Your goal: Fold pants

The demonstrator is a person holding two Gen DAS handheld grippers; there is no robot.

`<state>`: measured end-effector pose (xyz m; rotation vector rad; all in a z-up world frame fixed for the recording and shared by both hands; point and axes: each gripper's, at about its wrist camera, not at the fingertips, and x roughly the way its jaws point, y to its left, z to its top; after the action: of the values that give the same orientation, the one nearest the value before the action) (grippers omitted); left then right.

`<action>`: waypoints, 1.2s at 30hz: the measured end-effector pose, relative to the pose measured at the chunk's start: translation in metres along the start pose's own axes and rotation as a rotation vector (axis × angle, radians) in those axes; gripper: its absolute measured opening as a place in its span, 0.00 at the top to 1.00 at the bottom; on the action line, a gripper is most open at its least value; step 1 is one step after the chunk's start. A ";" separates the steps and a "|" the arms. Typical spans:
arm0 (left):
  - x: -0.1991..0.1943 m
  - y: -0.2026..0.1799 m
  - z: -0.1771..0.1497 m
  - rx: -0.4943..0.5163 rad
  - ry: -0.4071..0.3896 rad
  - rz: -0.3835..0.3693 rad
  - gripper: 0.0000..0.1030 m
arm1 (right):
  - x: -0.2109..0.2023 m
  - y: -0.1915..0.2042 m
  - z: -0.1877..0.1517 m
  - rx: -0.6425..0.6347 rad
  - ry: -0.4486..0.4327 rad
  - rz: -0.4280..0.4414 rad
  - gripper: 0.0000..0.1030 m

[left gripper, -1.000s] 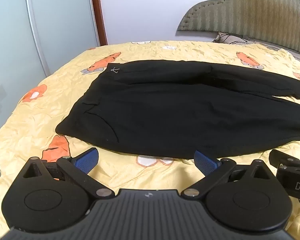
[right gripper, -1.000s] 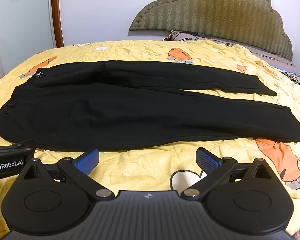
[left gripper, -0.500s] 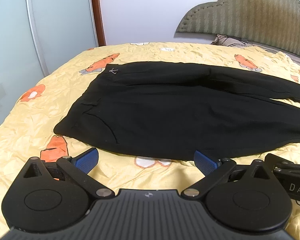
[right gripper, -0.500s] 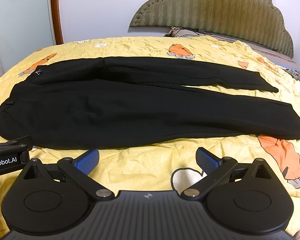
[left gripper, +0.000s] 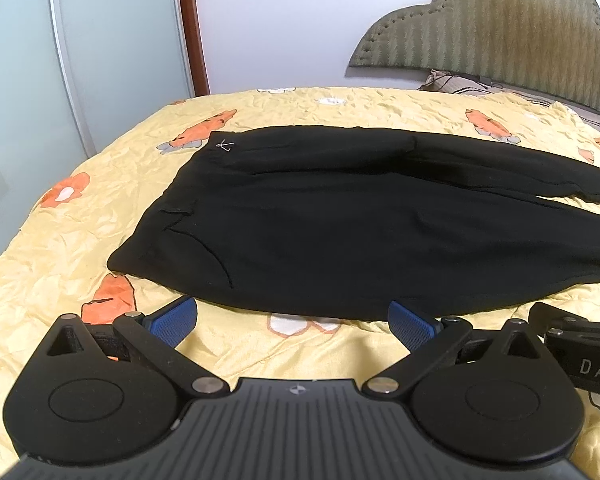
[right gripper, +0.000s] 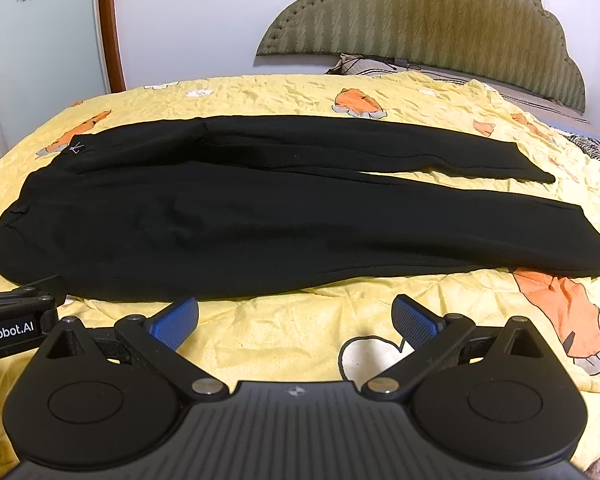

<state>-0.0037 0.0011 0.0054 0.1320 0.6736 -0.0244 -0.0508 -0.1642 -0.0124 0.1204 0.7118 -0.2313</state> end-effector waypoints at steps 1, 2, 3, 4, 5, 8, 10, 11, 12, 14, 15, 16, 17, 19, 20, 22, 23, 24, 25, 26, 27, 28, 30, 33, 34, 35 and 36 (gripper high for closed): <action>0.000 0.000 0.000 -0.001 -0.002 -0.001 0.00 | 0.000 0.000 0.000 0.000 -0.001 0.001 0.00; 0.000 0.000 0.000 -0.002 -0.003 -0.003 0.00 | 0.000 0.000 0.000 -0.001 -0.001 0.001 0.00; 0.000 0.000 0.000 -0.003 -0.003 -0.004 0.00 | 0.000 0.000 0.000 -0.001 -0.001 0.001 0.00; -0.001 0.001 0.000 -0.003 -0.004 -0.006 0.00 | 0.000 0.000 0.001 -0.001 -0.001 0.001 0.00; -0.001 0.001 0.000 -0.002 -0.005 -0.008 0.00 | 0.000 0.000 0.001 -0.001 -0.001 0.002 0.00; -0.001 0.000 0.000 0.002 -0.006 -0.013 0.00 | 0.001 0.000 0.001 -0.001 0.000 0.002 0.00; -0.001 0.001 0.000 -0.001 -0.007 -0.026 0.00 | 0.001 0.000 0.001 -0.001 0.000 0.002 0.00; -0.001 0.002 0.000 -0.005 -0.007 -0.032 0.00 | 0.001 0.000 0.001 -0.001 0.000 0.002 0.00; -0.001 0.002 0.001 -0.005 -0.008 -0.035 0.00 | 0.001 0.000 0.001 -0.001 -0.001 0.002 0.00; -0.002 0.002 0.001 -0.003 -0.012 -0.032 0.00 | 0.001 0.000 0.001 -0.001 -0.001 0.002 0.00; -0.002 0.001 0.001 0.001 -0.016 -0.029 0.00 | 0.001 0.000 0.001 0.000 -0.001 0.003 0.00; -0.002 0.001 0.001 0.005 -0.019 -0.027 0.00 | 0.001 0.000 0.002 -0.001 -0.001 0.004 0.00; -0.002 0.001 0.002 0.008 -0.022 -0.026 0.00 | 0.001 0.000 0.002 -0.001 -0.002 0.004 0.00; -0.003 0.000 0.003 0.011 -0.028 -0.023 0.00 | 0.001 0.000 0.003 -0.006 -0.002 0.005 0.00; -0.002 0.000 0.004 0.013 -0.029 -0.023 0.00 | 0.002 0.001 0.004 -0.008 -0.002 0.006 0.00; -0.001 0.001 0.005 0.017 -0.033 -0.015 0.00 | 0.003 0.002 0.006 -0.013 -0.002 0.009 0.00; 0.000 0.001 0.006 0.021 -0.036 -0.008 0.00 | 0.004 0.003 0.007 -0.016 -0.001 0.012 0.00; 0.000 0.000 0.007 0.025 -0.040 0.003 0.00 | 0.005 0.004 0.008 -0.018 -0.001 0.014 0.00; 0.001 0.001 0.008 0.030 -0.041 0.018 0.00 | 0.006 0.005 0.010 -0.021 0.001 0.017 0.00; 0.003 0.001 0.009 0.034 -0.043 0.030 0.00 | 0.007 0.006 0.012 -0.023 0.002 0.024 0.00; 0.003 0.003 0.011 0.034 -0.047 0.038 0.00 | 0.008 0.007 0.014 -0.025 0.002 0.033 0.00; 0.004 0.005 0.012 0.031 -0.051 0.044 0.00 | 0.008 0.008 0.016 -0.028 -0.002 0.049 0.00; 0.007 0.011 0.015 0.021 -0.055 0.061 0.00 | 0.009 0.009 0.023 -0.037 -0.019 0.087 0.00; 0.014 0.023 0.022 0.003 -0.044 0.076 0.00 | 0.014 0.012 0.036 -0.056 -0.058 0.164 0.00; 0.016 0.029 0.024 -0.007 -0.043 0.080 0.00 | 0.017 0.014 0.042 -0.069 -0.068 0.194 0.00; 0.019 0.034 0.026 -0.018 -0.041 0.088 0.00 | 0.021 0.017 0.048 -0.084 -0.075 0.219 0.00; 0.022 0.039 0.029 -0.030 -0.037 0.097 0.00 | 0.024 0.020 0.053 -0.098 -0.082 0.241 0.00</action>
<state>0.0337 0.0367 0.0185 0.1354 0.6297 0.0763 0.0048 -0.1592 0.0121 0.1012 0.6196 0.0294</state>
